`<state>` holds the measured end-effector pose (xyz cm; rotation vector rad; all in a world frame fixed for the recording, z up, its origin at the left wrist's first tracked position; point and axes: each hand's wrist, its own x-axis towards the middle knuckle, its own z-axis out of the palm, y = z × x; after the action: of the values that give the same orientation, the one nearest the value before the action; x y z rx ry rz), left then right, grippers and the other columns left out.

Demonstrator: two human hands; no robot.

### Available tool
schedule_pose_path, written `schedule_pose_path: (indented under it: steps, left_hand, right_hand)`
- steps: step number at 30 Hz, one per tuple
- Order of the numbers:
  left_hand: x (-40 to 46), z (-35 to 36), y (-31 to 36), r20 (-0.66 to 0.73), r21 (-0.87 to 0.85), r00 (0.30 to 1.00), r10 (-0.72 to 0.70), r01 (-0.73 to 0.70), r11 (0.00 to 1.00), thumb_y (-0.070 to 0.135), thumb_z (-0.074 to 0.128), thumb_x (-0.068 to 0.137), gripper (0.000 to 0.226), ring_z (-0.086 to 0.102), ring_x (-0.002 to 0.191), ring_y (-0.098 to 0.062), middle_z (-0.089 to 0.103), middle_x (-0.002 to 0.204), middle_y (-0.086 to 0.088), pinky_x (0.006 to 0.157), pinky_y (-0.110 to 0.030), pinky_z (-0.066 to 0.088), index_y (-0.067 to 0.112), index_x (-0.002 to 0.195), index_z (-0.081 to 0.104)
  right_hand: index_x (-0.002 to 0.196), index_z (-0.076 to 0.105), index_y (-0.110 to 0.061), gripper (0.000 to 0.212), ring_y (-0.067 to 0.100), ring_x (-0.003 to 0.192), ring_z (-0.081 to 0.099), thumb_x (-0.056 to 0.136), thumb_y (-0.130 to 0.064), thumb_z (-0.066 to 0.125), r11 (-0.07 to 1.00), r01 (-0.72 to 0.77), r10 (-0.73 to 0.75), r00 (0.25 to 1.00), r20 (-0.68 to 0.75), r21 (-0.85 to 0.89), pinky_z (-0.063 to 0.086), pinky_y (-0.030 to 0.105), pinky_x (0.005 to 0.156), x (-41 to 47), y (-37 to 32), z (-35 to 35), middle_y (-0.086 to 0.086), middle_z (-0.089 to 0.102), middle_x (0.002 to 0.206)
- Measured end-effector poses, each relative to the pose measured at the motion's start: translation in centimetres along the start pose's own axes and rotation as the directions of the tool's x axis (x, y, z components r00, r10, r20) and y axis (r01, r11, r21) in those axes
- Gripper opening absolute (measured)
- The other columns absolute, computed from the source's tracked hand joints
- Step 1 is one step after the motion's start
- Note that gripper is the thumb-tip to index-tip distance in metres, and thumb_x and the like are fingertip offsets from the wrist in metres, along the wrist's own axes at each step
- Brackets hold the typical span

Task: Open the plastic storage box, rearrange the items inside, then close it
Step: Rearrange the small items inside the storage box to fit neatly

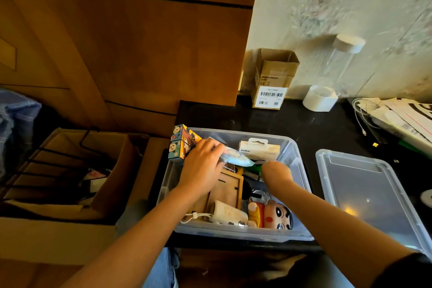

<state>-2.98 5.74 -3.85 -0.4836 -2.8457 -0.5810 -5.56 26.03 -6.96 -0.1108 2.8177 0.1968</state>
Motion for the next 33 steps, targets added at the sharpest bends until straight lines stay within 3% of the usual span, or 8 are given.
schedule_pose_path:
  steps: [3,8,14,19,24,28,33]
  left_hand:
    - [0.0,0.2,0.0,-0.009,-0.003,1.000,-0.004,0.004,1.000,0.022,0.057,0.090,0.028,0.038,0.119,-0.015,0.049,0.125,0.002,0.084,-0.024,0.041,0.019,0.119,0.055]
    - [-0.1,0.4,0.0,-0.007,-0.011,1.000,-0.004,0.004,1.000,0.022,0.056,0.091,0.028,0.037,0.120,-0.014,0.049,0.126,0.002,0.086,-0.023,0.039,0.019,0.119,0.055]
    - [-0.1,0.5,0.1,-0.002,-0.002,1.000,-0.008,0.008,1.000,0.024,0.057,0.091,0.032,0.036,0.123,-0.016,0.047,0.130,0.001,0.091,-0.025,0.039,0.017,0.122,0.053]
    - [-0.1,0.6,0.0,-0.021,-0.023,1.000,-0.010,0.009,1.000,0.024,0.059,0.090,0.030,0.038,0.120,-0.016,0.049,0.125,0.002,0.090,-0.026,0.039,0.019,0.120,0.055]
    - [-0.2,0.5,0.0,-0.021,-0.022,1.000,-0.003,0.003,1.000,0.023,0.058,0.090,0.030,0.037,0.121,-0.017,0.049,0.125,0.002,0.090,-0.027,0.039,0.018,0.120,0.055]
    - [-0.2,0.5,0.0,-0.009,-0.022,1.000,0.001,-0.001,1.000,0.023,0.056,0.091,0.032,0.036,0.123,-0.016,0.047,0.129,0.001,0.091,-0.026,0.038,0.018,0.123,0.053]
    - [-0.2,0.5,0.0,-0.007,-0.032,1.000,-0.004,0.004,0.999,0.022,0.056,0.092,0.032,0.035,0.124,-0.015,0.046,0.130,0.002,0.092,-0.025,0.039,0.018,0.123,0.052]
  right_hand:
    - [0.117,0.057,-0.010,0.030,0.024,0.107,0.059,0.091,-0.024,0.058,0.999,0.001,0.000,1.000,-0.014,0.048,0.047,0.034,0.091,0.2,-0.4,-0.2,0.009,0.061,0.117]
    - [0.110,0.062,-0.012,0.028,0.022,0.100,0.061,0.090,-0.031,0.058,0.992,0.050,-0.047,0.998,-0.031,0.114,0.048,0.030,0.084,0.4,-1.4,0.0,0.007,0.064,0.110]
    - [0.120,0.056,-0.013,0.036,0.023,0.105,0.058,0.088,-0.029,0.059,0.986,0.097,-0.097,0.995,-0.008,0.137,0.047,0.030,0.085,1.1,-2.1,-1.2,0.007,0.061,0.116]
    - [0.128,0.051,-0.010,0.042,0.025,0.112,0.056,0.089,-0.024,0.060,0.992,0.104,-0.102,0.994,0.033,-0.072,0.046,0.032,0.092,1.0,-0.2,-3.4,0.011,0.057,0.125]
    - [0.120,0.056,-0.010,0.038,0.021,0.104,0.059,0.085,-0.021,0.064,0.959,0.135,-0.098,0.983,0.155,-0.249,0.048,0.027,0.084,0.1,0.7,-2.8,0.008,0.060,0.117]
    - [0.118,0.057,-0.010,0.033,0.024,0.108,0.058,0.086,-0.020,0.062,0.955,0.116,-0.067,0.981,0.180,-0.275,0.047,0.030,0.088,0.2,-0.1,-1.6,0.008,0.060,0.117]
    - [0.118,0.057,-0.008,0.029,0.024,0.110,0.058,0.090,-0.012,0.057,0.972,0.068,-0.050,0.995,0.086,-0.226,0.047,0.031,0.090,0.4,-0.1,-1.2,0.010,0.059,0.120]
